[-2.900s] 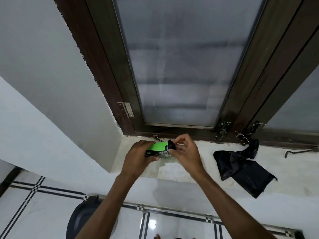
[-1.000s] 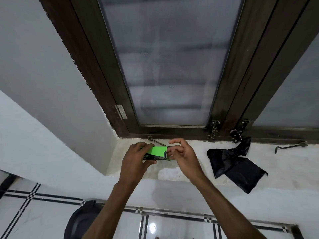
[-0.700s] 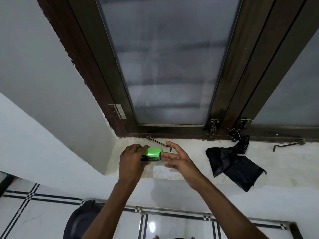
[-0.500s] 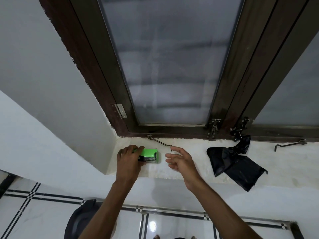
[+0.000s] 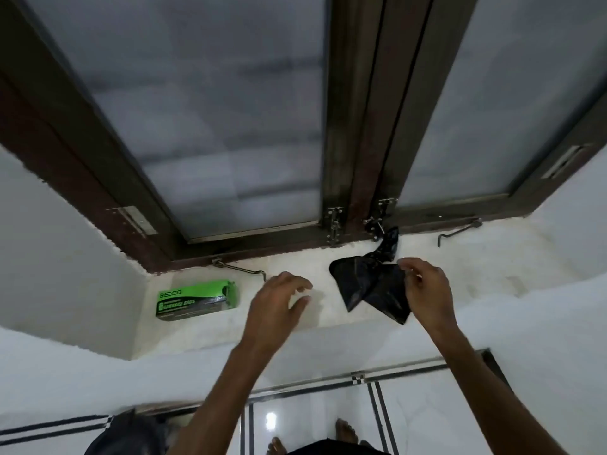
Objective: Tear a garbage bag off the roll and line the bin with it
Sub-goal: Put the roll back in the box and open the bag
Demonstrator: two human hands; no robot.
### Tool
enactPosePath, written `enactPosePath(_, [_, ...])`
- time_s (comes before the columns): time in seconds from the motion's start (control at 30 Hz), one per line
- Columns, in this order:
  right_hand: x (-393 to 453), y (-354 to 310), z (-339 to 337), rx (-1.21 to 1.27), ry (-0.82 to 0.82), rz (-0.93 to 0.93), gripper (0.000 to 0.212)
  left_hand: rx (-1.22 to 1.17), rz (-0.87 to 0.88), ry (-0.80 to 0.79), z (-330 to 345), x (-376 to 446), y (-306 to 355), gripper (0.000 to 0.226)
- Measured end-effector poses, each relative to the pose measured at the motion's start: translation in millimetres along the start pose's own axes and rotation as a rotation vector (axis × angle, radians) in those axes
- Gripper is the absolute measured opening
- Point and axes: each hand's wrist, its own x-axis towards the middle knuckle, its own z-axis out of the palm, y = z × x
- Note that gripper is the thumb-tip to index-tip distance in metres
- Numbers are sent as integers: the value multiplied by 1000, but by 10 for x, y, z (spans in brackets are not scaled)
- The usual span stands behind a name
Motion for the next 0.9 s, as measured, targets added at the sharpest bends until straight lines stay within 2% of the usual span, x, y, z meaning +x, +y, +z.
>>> enactPosePath(0.07, [108,319,-69,-341,-102,-45,35,-70,60,-105,273,54,322,14])
enactPosePath(0.13, [142,460,-92,-522,-181,-36,40,-130,82,-176,487,82,551,13])
enactPosePath(0.2, [173,475,-117,-536,-201,-58,21,-180,73,-231,655,107,746,14])
enactPosePath(0.27, [194,450,-125,-424,-223,-70,5,-226,44,-254,779,107,849,20])
enactPosePath(0.3, [180,454,-148,-288,-239,-54,4,-247,18,-260,834,93,894,24])
enactPosePath(0.43, [-107,189,-382,471,-405,176,10,-381,-106,-195,838,-52,1045,43])
enactPosePath(0.5, [-320,3,-476,732,-507,230,10,-510,-187,-180,780,-159,1083,37])
enactPosePath(0.6, [-605,-182,-464,830,-581,217,15,-676,-269,-193,665,-378,1058,11])
enactPosePath(0.77, [-1082,-373,-337,883,-458,261,25,-672,-323,-53,375,-818,739,15])
enactPosePath(0.9, [-1544,-481,-272,748,-540,146,21,-874,-438,54,141,-1392,444,9])
